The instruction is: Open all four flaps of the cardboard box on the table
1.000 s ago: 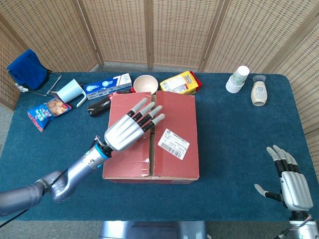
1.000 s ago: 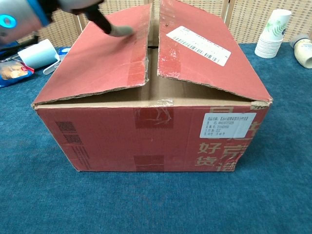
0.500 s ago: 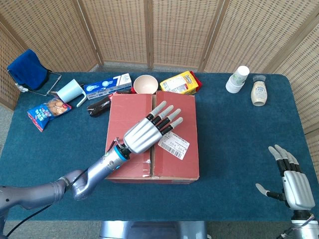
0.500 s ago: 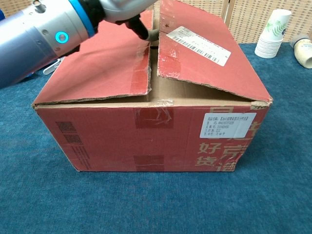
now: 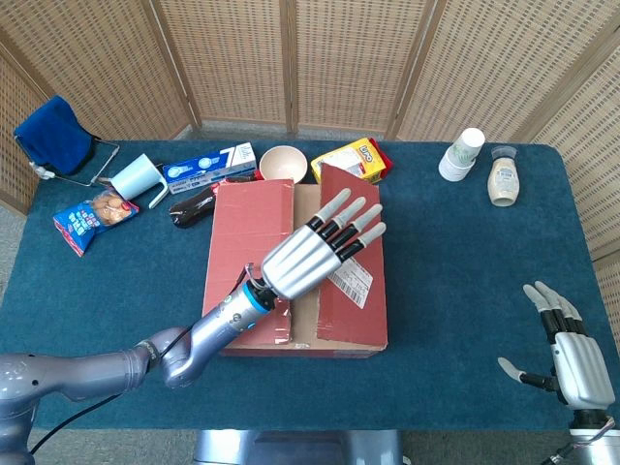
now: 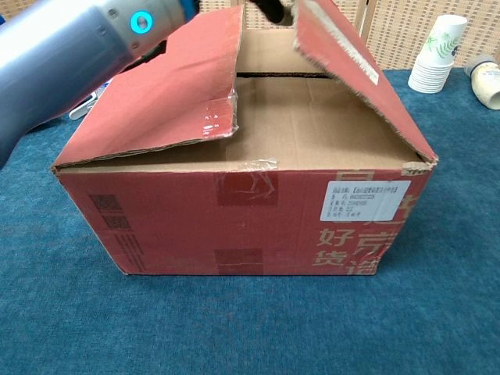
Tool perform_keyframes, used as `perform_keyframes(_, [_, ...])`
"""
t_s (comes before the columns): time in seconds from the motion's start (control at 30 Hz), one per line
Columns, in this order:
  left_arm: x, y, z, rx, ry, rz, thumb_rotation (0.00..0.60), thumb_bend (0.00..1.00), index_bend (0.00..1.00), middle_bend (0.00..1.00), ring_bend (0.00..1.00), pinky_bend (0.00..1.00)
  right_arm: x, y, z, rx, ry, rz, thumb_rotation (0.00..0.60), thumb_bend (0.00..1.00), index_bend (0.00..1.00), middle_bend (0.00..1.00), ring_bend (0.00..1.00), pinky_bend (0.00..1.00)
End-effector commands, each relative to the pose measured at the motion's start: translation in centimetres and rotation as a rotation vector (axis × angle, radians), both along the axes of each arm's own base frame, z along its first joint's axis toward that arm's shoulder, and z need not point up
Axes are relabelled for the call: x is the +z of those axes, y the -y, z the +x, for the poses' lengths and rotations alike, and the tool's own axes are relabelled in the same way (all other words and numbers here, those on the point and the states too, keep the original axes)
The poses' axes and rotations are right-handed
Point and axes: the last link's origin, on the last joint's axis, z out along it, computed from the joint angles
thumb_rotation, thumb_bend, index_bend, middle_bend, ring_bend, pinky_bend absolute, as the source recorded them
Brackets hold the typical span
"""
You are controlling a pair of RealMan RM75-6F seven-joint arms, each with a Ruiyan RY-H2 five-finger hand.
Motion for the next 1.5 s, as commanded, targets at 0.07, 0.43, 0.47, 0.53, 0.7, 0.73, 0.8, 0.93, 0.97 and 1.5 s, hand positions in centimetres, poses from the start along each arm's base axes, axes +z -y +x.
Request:
perform_keyframes(0.07, [0.0,0.0,2.3,-0.018,0.014,-0.004,0.6,0.13,0.0,0.0,0.0,0.02,0.1,0.1,-0.1,-0.001,0.008,0.002,0.6,0.16,0.05,0.0,0.0,0.0])
perform_keyframes(0.43, [-0.3,-0.5,5.7,-0.052,0.012,-0.006,0.6,0.13,0.0,0.0,0.0,0.02,0.3,0.2,-0.3,-0.008,0.025,0.005,0.6,0.16,0.05,0.0,0.0,0.0])
perform_keyframes(0.47, [-0.3,-0.6,5.8,-0.052,0.012,-0.008,0.6,0.13,0.0,0.0,0.0,0.02,0.3,0.2,-0.3,-0.009,0.025,0.006,0.6,0.16,0.05,0.0,0.0,0.0])
perform_keyframes(0.53, [-0.7,-0.7,6.6,-0.056,0.008,-0.01,0.6,0.13,0.0,0.0,0.0,0.02,0.3,0.2,-0.4,-0.012,0.029,0.006,0.6,0.16,0.05,0.0,0.0,0.0])
perform_keyframes(0.7, [-2.5,-1.5,8.7,-0.026,0.021,-0.038,0.6,0.13,0.0,0.0,0.0,0.03,0.3,0.2,-0.5,-0.015,0.026,0.009,0.6,0.16,0.05,0.0,0.0,0.0])
perform_keyframes(0.73, [-2.7,-1.5,8.8,-0.024,0.023,-0.038,0.6,0.13,0.0,0.0,0.0,0.03,0.3,0.2,-0.5,-0.015,0.025,0.009,0.6,0.16,0.05,0.0,0.0,0.0])
perform_keyframes(0.8, [-3.0,-1.7,9.2,-0.02,0.025,-0.036,0.6,0.13,0.0,0.0,0.0,0.03,0.2,0.2,-0.5,-0.016,0.024,0.009,0.6,0.16,0.05,0.0,0.0,0.0])
perform_keyframes(0.93, [-3.5,-1.8,9.9,-0.001,0.055,-0.054,0.6,0.13,0.0,0.0,0.0,0.03,0.2,0.2,-0.5,-0.016,0.022,0.013,0.6,0.16,0.05,0.0,0.0,0.0])
perform_keyframes(0.97, [-3.6,-1.8,10.0,0.0,0.064,-0.057,0.6,0.13,0.0,0.0,0.0,0.03,0.1,0.2,-0.5,-0.017,0.022,0.013,0.6,0.16,0.05,0.0,0.0,0.0])
perform_keyframes(1.5, [-2.9,-1.3,11.3,-0.033,0.162,-0.057,0.6,0.13,0.0,0.0,0.0,0.04,0.1,0.3,-0.5,-0.016,0.025,0.021,0.6,0.16,0.05,0.0,0.0,0.0])
